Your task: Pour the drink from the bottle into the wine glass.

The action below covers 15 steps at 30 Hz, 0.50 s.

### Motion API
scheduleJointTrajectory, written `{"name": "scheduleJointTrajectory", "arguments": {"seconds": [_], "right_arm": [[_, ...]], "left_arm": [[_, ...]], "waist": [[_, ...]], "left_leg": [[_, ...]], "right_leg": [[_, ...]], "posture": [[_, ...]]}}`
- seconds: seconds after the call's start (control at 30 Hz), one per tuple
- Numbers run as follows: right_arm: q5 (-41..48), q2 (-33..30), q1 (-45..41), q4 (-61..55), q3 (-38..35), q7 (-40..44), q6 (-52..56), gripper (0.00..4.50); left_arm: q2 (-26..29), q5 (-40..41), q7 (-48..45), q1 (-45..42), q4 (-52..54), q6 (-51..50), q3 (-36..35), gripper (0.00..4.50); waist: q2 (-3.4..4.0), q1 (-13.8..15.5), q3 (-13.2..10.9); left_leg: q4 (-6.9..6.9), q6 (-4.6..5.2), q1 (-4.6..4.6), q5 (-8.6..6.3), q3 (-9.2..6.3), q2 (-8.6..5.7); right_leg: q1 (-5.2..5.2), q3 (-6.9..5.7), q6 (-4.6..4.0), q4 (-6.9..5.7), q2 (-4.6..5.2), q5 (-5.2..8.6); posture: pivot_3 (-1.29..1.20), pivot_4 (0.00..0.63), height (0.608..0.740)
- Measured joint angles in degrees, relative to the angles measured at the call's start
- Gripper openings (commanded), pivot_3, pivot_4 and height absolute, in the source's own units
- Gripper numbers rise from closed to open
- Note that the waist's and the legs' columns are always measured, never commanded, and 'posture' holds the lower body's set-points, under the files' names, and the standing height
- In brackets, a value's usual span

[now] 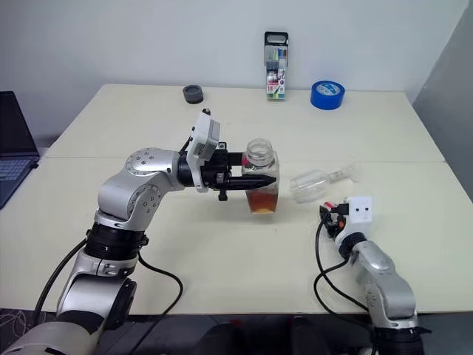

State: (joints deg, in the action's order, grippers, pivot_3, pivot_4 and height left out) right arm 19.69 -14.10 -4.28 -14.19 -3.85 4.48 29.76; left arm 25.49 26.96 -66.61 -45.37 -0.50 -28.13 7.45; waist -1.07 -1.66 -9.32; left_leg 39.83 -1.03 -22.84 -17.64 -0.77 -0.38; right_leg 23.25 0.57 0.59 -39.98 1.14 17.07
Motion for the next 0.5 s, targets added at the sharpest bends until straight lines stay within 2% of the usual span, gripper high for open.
{"name": "scheduleJointTrajectory", "arguments": {"seconds": [0.17,0.37,0.5], "right_arm": [[-2.7,0.3,0.3,0.0,-1.1,-1.0,-0.4,4.44],[-4.0,-2.4,1.9,-4.8,-1.2,0.8,-0.1,4.44],[-2.9,-5.5,1.9,-10.5,0.6,5.3,2.1,4.44]], "left_arm": [[0.0,0.0,-0.2,0.0,0.0,0.0,0.0,1.82],[0.0,0.0,-0.2,0.0,0.0,0.0,0.0,1.82],[0.0,-0.1,-0.2,0.0,0.0,0.0,0.0,1.82]], "waist": [[0.0,0.0,0.0],[0.0,-0.1,0.0],[0.0,-0.1,0.0]], "left_leg": [[0.0,0.0,0.01,0.0,-0.01,0.0],[-0.01,0.02,0.02,-0.01,-0.01,0.0],[0.0,0.05,0.02,-0.03,-0.03,0.0]], "right_leg": [[0.0,-0.01,0.0,-0.01,0.0,0.0],[0.0,0.0,0.0,-0.03,-0.02,0.0],[0.0,-0.01,0.0,-0.02,-0.04,0.0]], "posture": [[0.0,0.15,0.74],[0.0,0.15,0.74],[0.0,0.15,0.74]]}}
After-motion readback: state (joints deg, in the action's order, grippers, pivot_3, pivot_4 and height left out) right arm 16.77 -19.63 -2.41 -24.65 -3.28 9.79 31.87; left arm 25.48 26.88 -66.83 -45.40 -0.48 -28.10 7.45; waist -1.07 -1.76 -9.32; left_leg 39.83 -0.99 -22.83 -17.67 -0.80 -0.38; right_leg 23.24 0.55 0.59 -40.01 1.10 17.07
